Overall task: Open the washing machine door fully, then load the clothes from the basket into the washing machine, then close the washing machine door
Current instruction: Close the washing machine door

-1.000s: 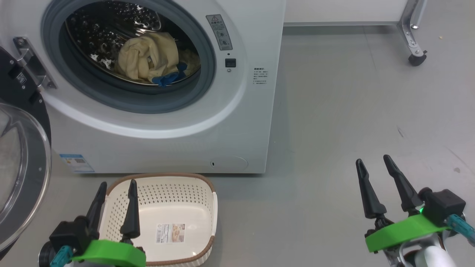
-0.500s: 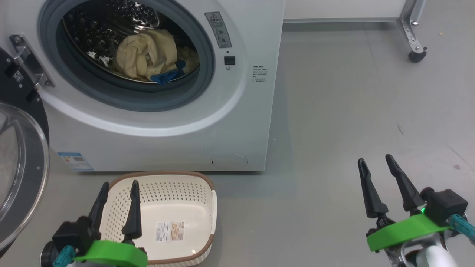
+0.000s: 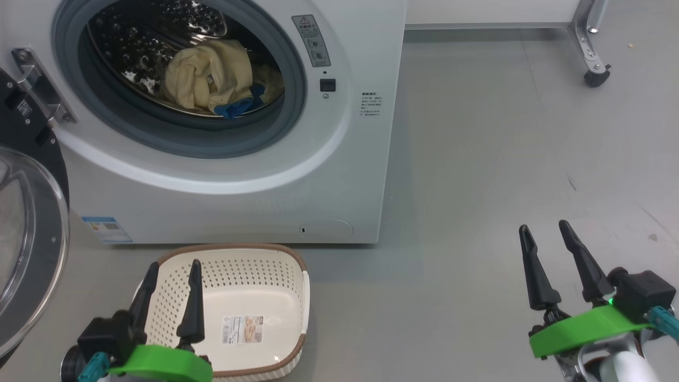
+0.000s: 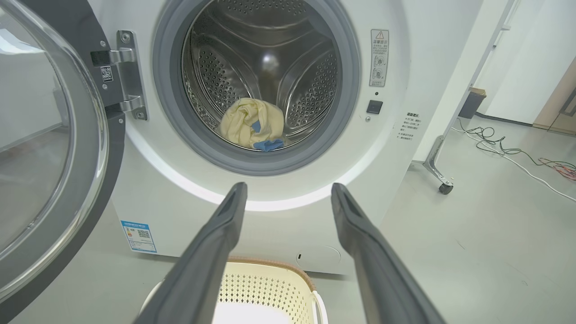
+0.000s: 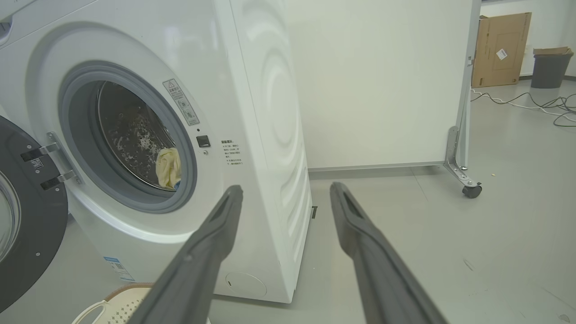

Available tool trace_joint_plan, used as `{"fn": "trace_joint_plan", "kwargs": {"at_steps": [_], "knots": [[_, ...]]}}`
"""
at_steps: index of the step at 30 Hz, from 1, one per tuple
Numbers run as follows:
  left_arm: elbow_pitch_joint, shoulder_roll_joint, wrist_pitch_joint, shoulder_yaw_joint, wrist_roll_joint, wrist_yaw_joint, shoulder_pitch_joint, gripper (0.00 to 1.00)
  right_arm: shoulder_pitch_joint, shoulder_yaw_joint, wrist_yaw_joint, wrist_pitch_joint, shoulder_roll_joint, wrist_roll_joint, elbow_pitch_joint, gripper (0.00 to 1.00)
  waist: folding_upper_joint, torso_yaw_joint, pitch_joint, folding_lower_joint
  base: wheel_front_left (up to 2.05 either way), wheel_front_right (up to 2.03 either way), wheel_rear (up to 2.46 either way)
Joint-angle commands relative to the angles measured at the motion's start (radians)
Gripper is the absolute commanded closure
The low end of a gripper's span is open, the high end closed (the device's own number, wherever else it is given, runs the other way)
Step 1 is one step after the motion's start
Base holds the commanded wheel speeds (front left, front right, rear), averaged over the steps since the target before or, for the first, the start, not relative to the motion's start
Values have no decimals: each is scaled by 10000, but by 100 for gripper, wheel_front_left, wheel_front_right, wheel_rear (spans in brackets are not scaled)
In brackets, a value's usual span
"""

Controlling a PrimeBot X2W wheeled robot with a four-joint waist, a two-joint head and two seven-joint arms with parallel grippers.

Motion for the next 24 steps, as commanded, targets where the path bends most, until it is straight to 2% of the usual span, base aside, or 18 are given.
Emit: {"fn": "trace_joint_plan", "kwargs": {"at_steps": [1, 14, 24], "knots": [[-227, 59, -111, 479, 128, -61, -480, 0, -441, 173, 35, -67, -17, -66, -289, 0, 0, 2, 0, 0, 0, 0, 0], [-60, 38, -111, 442, 455, -153, -558, 0, -471, 138, 35, -67, -12, -42, -251, 0, 0, 14, 2, 0, 0, 0, 0], [59, -99, -111, 588, 281, -232, -576, 0, -503, 152, 35, -67, -11, -10, -211, 0, 0, 28, 0, 0, -23, 24, -1]]}}
